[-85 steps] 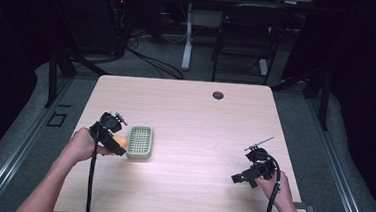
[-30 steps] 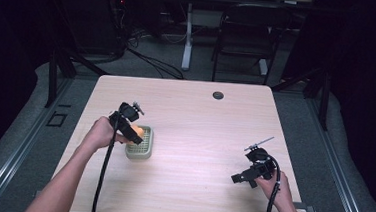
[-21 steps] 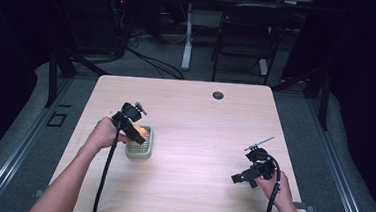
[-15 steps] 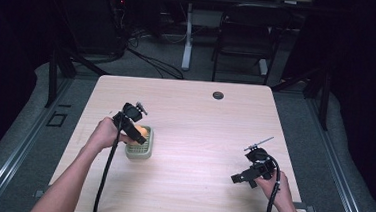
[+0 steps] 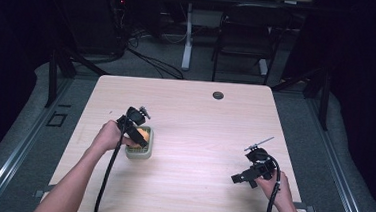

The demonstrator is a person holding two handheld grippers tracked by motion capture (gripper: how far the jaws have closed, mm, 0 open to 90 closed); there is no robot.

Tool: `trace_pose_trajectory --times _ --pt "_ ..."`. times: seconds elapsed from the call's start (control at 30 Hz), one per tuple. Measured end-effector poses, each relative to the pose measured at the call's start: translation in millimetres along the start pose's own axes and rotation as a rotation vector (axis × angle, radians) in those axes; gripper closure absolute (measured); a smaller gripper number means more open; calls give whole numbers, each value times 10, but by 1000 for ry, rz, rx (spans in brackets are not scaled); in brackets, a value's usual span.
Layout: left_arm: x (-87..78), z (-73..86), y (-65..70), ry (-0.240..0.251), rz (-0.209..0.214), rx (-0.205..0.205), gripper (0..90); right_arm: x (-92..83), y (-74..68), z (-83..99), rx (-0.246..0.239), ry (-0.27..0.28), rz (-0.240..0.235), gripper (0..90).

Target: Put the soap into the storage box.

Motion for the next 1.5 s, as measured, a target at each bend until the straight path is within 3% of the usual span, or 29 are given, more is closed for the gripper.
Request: trace_pose_trajectory --times 0.3,0.6,0.63,0.7,1.03,1.1,1.2,1.3,1.4,1.43,1.5 --pt "70 -6 -43 -5 -2 11 267 21 -14 -6 22 23 1 46" --pt "166 31 -47 -26 2 32 267 12 -5 -1 13 15 -1 46" --pt "172 37 -51 -27 6 36 267 -8 16 6 -11 -10 4 46" --pt "186 47 -58 -27 5 39 267 3 4 -3 7 11 -3 46" --pt "191 43 -73 -19 3 52 266 -6 12 4 -6 -4 4 46" --pt "190 47 -77 -14 8 47 265 15 -17 -6 22 30 0 46" --pt "188 47 -79 -19 2 46 265 -6 14 6 -8 -5 4 46" --pt "192 44 -77 -20 2 44 262 -12 13 4 -12 -7 4 46" --pt "189 45 -89 -21 -10 43 237 2 0 0 3 2 -3 46" --pt "182 45 -99 -19 -25 41 191 -6 4 1 -4 -2 -1 46" --pt "165 43 -105 -9 -14 32 151 -9 10 3 -8 -5 0 45"
Point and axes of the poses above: each handheld gripper's, and its own axes: x roughly forward along the jaws, z roughly out of its underside, y roughly to its right, the point moved 7 cm from there along x, roughly forward along the jaws, and after that the axes turned 7 degrees about y, right-handed, at the moved point
